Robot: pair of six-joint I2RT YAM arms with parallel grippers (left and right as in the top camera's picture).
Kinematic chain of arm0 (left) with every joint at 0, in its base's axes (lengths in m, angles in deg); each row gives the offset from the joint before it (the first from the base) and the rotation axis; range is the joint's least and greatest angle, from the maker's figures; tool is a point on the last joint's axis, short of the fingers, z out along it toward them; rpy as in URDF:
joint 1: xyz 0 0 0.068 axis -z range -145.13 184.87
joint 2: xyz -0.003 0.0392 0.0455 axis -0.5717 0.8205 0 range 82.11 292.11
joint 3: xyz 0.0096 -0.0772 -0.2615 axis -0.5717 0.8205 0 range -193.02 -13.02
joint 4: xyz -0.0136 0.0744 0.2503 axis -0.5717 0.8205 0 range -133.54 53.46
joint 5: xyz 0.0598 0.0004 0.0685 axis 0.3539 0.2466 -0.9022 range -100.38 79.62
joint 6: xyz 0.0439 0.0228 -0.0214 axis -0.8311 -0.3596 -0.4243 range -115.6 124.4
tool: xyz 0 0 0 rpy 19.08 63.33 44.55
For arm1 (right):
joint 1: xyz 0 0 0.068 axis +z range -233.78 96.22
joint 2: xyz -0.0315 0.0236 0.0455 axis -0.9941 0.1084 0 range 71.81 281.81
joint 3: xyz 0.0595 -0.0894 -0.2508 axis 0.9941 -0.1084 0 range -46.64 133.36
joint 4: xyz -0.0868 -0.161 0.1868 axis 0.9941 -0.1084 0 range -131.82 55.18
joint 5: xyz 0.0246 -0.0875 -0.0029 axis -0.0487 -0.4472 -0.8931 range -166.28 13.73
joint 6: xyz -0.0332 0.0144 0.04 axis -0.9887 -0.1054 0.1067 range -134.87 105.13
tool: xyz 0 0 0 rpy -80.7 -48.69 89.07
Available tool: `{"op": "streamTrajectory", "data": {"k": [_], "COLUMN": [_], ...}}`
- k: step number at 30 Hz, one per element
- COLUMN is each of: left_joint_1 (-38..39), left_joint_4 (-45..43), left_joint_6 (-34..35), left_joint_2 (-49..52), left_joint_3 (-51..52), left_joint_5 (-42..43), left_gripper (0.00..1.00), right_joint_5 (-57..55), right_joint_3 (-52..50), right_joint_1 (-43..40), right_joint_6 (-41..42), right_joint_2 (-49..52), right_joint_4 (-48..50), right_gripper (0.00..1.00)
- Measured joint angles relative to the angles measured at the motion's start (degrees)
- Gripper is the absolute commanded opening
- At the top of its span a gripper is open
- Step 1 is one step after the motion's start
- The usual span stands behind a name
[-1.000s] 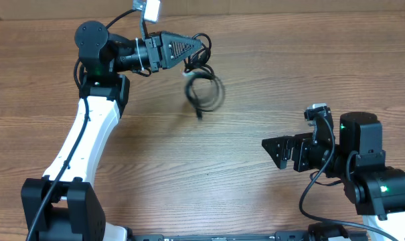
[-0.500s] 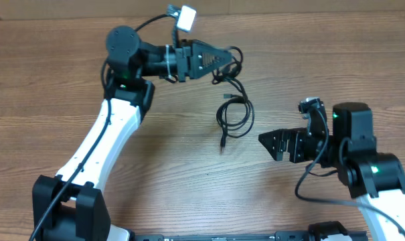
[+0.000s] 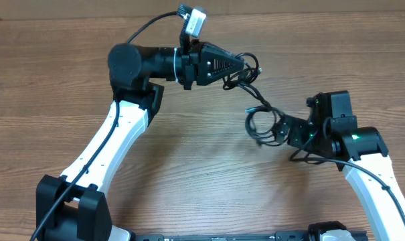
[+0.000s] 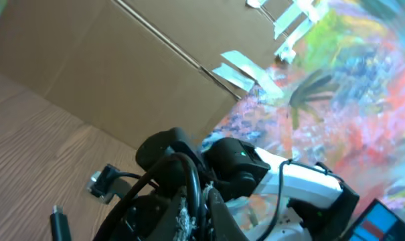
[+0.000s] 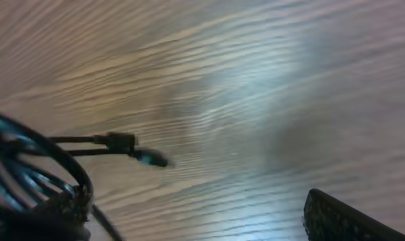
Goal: Untangle cables
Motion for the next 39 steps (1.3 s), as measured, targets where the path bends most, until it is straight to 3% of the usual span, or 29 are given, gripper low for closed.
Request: {"op": "streamTrajectory", "data": {"k": [6, 10, 24, 34, 39], "left_joint_1": [-4.7, -9.6, -23.2, -26.2, -28.5], "left_joint_4": [-12.8, -16.3, -16.5, -16.4, -7.1], "left_joint_6": [9.7, 15.4, 18.1, 18.3, 17.6], "left_joint_2": [0.0, 0.0, 0.0, 0.0, 0.0], "left_joint_3": [0.0, 0.0, 0.0, 0.0, 0.0], "left_joint_5": [1.0, 1.6, 3.3, 2.6, -0.6], "left_gripper": [0.04, 0.04, 0.04, 0.04, 0.04], "right_joint_5": [-7.6, -9.3, -9.1, -7.4, 3.5], "right_joint_3": [0.0, 0.0, 0.0, 0.0, 0.0], "right_joint_1": [0.0, 0.0, 0.1, 0.1, 0.0], "right_joint_6": [6.7, 8.5, 8.9, 9.1, -1.6], "right_joint_2": [0.0, 0.0, 0.0, 0.0, 0.0], "right_joint_4": [-3.5, -4.3, -5.6, -5.2, -1.9], "right_gripper": [1.00, 1.00, 1.00, 1.00, 1.00]}}
